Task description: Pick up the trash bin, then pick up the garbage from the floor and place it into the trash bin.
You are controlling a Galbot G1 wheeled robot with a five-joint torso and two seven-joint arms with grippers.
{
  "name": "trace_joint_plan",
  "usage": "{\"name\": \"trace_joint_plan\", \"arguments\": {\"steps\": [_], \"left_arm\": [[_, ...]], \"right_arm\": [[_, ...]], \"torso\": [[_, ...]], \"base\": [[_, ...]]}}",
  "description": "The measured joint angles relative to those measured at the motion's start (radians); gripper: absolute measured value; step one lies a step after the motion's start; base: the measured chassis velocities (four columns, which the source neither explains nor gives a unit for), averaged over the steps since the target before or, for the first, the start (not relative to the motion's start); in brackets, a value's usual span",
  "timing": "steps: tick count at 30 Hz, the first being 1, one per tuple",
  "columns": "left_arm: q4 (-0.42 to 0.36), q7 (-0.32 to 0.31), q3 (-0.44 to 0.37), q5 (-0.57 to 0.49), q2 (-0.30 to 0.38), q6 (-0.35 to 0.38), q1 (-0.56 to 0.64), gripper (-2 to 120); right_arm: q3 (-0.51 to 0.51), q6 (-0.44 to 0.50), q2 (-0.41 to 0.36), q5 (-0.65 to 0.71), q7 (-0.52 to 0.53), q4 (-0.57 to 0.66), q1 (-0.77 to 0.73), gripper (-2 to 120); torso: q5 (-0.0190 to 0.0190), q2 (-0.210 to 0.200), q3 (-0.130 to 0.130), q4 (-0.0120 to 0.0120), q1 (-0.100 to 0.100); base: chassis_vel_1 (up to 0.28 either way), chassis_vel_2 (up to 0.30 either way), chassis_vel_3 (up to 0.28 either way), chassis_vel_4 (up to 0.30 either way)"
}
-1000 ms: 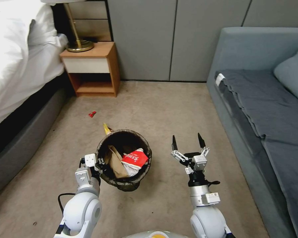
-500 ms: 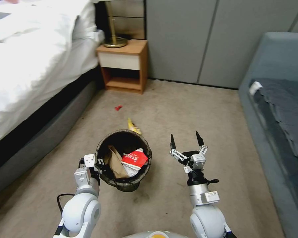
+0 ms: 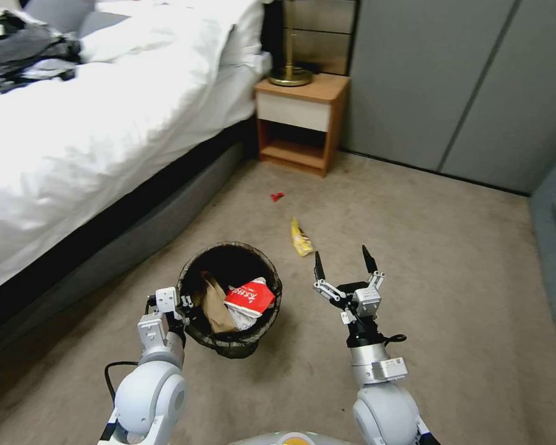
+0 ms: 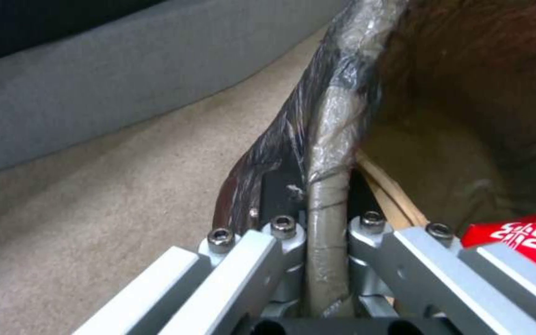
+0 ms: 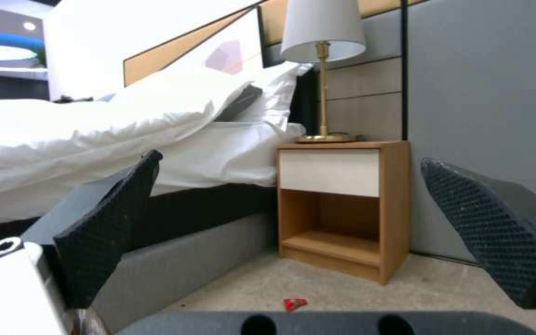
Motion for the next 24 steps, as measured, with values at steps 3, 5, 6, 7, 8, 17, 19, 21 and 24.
{"name": "trace_joint_plan", "arguments": {"steps": [3,5,6,7,8,17,19,21,24], "left_arm": [[0.001,0.002,0.003,0.000,-0.001,-0.001,-0.002,0],[0.001,0.002,0.003,-0.001,0.000,-0.001,-0.003,0],[0.002,0.002,0.003,-0.001,0.000,-0.001,-0.003,0],[0.003,0.002,0.003,-0.001,0.000,-0.002,-0.003,0],[0.003,0.002,0.003,-0.001,0.000,-0.002,-0.003,0],[0.006,0.004,0.003,-0.002,0.000,-0.005,-0.005,0],[0.007,0.004,0.003,-0.002,0.000,-0.006,-0.005,0],[0.008,0.005,0.004,-0.002,0.001,-0.007,-0.006,0],[0.009,0.006,0.004,-0.001,0.001,-0.011,-0.007,0]], "right_arm": [[0.002,-0.001,0.000,0.000,0.000,0.003,0.000,100],[0.003,-0.001,0.000,0.000,0.000,0.003,0.000,100],[0.004,-0.002,0.000,0.000,-0.001,0.003,0.000,100],[0.004,-0.003,0.001,0.000,-0.001,0.004,0.000,100],[0.004,-0.003,0.001,0.000,-0.001,0.004,0.000,100],[0.005,-0.008,0.004,0.002,0.000,0.003,0.005,100],[0.005,-0.013,0.005,0.003,0.004,0.002,0.006,100],[0.006,-0.018,0.006,0.005,0.008,0.002,0.006,100],[0.011,-0.023,0.006,0.006,0.012,0.001,0.006,100]], "torso": [[0.0000,0.000,0.000,-0.0005,0.000],[-0.0001,0.000,0.000,-0.0005,0.000],[0.0000,0.000,0.000,-0.0004,0.000],[0.0000,0.000,0.000,-0.0003,0.000],[0.0000,0.000,0.000,-0.0003,0.000],[0.0000,0.000,0.000,-0.0002,0.000],[-0.0001,0.000,0.000,-0.0002,0.000],[0.0000,0.000,0.000,-0.0002,0.000],[0.0000,0.000,0.000,-0.0002,0.000]], "base": [[0.002,0.018,0.002,-0.001],[0.000,0.000,0.000,0.000],[0.000,0.000,0.000,0.000],[0.000,0.000,0.000,0.000],[0.000,0.000,0.000,0.000],[0.000,0.000,0.000,0.000],[0.000,0.000,0.000,0.000],[0.000,0.000,0.000,0.000],[0.000,0.000,0.000,0.000]]}}
